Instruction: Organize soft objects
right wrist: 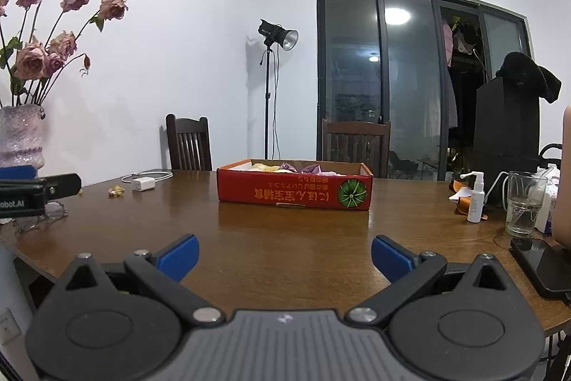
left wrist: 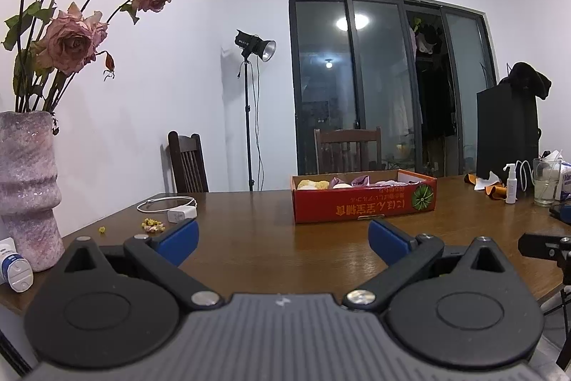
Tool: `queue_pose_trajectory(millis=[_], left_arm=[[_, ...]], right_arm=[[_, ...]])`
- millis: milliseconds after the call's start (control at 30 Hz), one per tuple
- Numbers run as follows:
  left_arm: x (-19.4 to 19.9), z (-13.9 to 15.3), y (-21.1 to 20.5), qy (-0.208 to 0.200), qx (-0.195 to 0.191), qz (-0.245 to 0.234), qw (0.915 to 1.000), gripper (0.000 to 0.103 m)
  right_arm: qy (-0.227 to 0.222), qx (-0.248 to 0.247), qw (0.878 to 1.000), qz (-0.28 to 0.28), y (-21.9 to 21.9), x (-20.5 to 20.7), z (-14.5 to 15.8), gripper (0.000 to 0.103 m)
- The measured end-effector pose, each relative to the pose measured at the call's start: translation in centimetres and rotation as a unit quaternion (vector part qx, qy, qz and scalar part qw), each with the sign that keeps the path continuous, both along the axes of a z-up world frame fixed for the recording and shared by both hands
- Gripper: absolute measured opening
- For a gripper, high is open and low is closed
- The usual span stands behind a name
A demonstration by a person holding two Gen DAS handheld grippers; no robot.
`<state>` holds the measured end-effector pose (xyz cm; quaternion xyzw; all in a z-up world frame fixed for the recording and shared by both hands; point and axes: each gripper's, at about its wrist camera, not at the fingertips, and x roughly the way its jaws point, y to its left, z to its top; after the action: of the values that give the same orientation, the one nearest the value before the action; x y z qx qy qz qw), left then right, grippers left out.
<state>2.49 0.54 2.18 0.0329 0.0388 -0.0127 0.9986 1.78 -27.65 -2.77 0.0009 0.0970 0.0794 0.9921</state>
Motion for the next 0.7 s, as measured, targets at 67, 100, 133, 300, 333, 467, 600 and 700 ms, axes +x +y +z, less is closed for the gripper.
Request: queue_pose_trajectory(millis=[67,100,133,300,333,467,600,700], left_arm=[[-0.02,-0.04,0.02,0.001,0.000,-0.002,1.0000,0.103],[-0.04,-0.07,-0.02,0.001,0.000,-0.002,1.0000,0.103],[0.05,0.02,0.02,0.002,0.000,-0.002,1.0000,0.103],[0.09,-0.03,-0.05,0.002,0.002,-0.002,1.0000,0.103],[0.09,-0.02,-0.07,0.003,0.002,-0.003,1.0000,0.103],[0.09,-0.05,-0.15,0.003,0.003,-0.004,1.0000,0.103],[0.15,-0.10,-0.24,0.005,0.002,-0.006,1.0000,0.103],[0.10,-0.08,-0.28,0.004,0.003,-0.006,1.0000,0.103]], right_arm=[[0.001,0.001,1.000,-0.002,-0.13,0.11,0.11,0.103],[0.001,0.001,1.000,-0.003,-0.14,0.11,0.10,0.103],[0.001,0.002,1.000,-0.004,-0.14,0.10,0.09,0.103],[0.003,0.001,1.000,-0.003,-0.15,0.17,0.09,0.103],[0.003,0.001,1.000,-0.002,-0.22,0.23,0.16,0.103],[0.001,0.001,1.000,-0.003,-0.30,0.23,0.20,0.103],[0.002,0.001,1.000,-0.003,-0.29,0.33,0.18,0.103],[-0.002,0.004,1.000,-0.002,-0.28,0.23,0.24,0.103]])
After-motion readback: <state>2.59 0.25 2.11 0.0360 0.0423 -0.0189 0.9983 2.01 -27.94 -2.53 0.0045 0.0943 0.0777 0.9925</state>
